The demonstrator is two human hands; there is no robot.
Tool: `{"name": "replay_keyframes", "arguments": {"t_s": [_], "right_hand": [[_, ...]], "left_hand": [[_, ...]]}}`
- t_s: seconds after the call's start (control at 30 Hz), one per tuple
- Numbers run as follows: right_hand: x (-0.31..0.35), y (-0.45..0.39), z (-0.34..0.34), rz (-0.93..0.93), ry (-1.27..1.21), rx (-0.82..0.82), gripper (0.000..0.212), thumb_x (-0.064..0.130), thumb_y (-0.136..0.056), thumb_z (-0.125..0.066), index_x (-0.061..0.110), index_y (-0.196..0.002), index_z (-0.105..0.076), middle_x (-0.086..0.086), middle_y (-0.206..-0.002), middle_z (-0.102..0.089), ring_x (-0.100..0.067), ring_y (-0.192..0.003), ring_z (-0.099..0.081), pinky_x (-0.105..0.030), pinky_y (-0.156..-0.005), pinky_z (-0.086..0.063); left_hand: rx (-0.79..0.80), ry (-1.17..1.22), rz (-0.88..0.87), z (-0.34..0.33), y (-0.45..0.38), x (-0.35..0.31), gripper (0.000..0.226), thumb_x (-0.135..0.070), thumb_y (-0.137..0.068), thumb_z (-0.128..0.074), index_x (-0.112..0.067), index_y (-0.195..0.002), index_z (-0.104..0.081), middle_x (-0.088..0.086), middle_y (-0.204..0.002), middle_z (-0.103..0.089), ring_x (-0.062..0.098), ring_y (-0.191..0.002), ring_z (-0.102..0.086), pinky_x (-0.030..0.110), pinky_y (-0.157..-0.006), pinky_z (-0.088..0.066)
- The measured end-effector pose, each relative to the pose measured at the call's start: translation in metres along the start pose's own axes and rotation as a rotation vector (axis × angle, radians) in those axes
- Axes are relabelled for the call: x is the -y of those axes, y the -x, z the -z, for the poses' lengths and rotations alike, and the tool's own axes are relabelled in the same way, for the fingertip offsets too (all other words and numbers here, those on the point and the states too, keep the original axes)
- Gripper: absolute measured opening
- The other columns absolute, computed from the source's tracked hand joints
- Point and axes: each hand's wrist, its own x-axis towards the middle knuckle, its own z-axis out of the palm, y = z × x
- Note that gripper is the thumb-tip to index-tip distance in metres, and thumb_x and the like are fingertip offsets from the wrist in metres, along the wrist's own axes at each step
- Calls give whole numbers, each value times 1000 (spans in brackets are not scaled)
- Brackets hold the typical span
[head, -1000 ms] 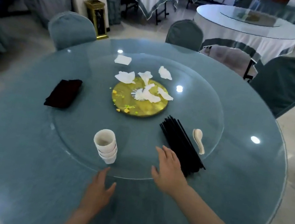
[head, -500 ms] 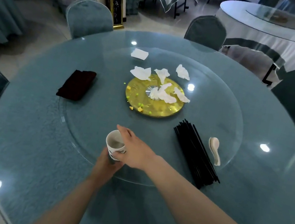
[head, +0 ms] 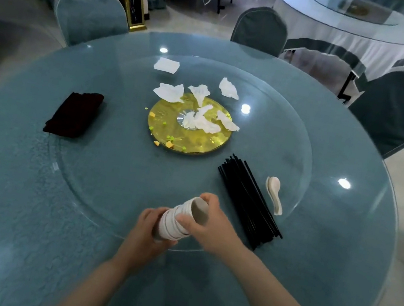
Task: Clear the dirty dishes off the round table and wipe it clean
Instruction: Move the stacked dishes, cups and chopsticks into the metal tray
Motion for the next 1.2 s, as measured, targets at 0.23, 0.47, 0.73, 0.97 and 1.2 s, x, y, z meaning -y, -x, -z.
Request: {"name": "replay_keyframes", "arguments": {"t_s": [0.23, 0.47, 0.73, 0.97, 1.2], "right_hand": [[-52, 56, 26, -131, -135, -355, 35, 51, -81, -69, 33, -102, -48, 11, -96, -62, -3, -89, -60, -23, -75, -47], [-101, 122, 51, -151, -181, -461, 31, 53, -79, -67, 34, -97, -50, 8, -91, -61, -7, -85, -61, -31, -74, -53], [-165, 218, 80, -186, -167, -476, 55, 62, -74, -61, 33, -120, -49, 16, -109, -58, 0, -101, -57, -24, -92, -46], [-227, 310, 80, -340, -336, -487, 50, 65, -78, -53, 41, -121, -44, 14, -116, -56, -2, -107, -56, -28, -94, -48], [-306, 369, 48, -650, -709, -838, 76, 35, -85, -70, 29, -147, -25, 2, -138, -45, -3, -111, -52, -13, -80, -46]], "left_hand": [[316, -18, -77, -51, 10, -54, 61, -39, -65, -81, -43, -120, -55, -24, -114, -62, 1, -105, -60, 23, -88, -49], [576, -20, -101, -108, 26, -86, 61, -42, -63, -83, -45, -119, -58, -21, -110, -66, 3, -101, -63, 35, -89, -53], [924, 24, -23, -189, 64, -122, 53, -41, -65, -82, -47, -114, -62, -8, -105, -72, 14, -98, -68, 39, -87, -56], [1092, -132, -71, -264, 122, -130, 55, -46, -66, -81, -40, -117, -61, -15, -103, -71, 4, -93, -67, 35, -85, -55], [1071, -372, -73, -354, 190, -121, 61, -59, -63, -71, -40, -118, -52, -19, -104, -63, -3, -91, -60, 29, -84, -53]]}}
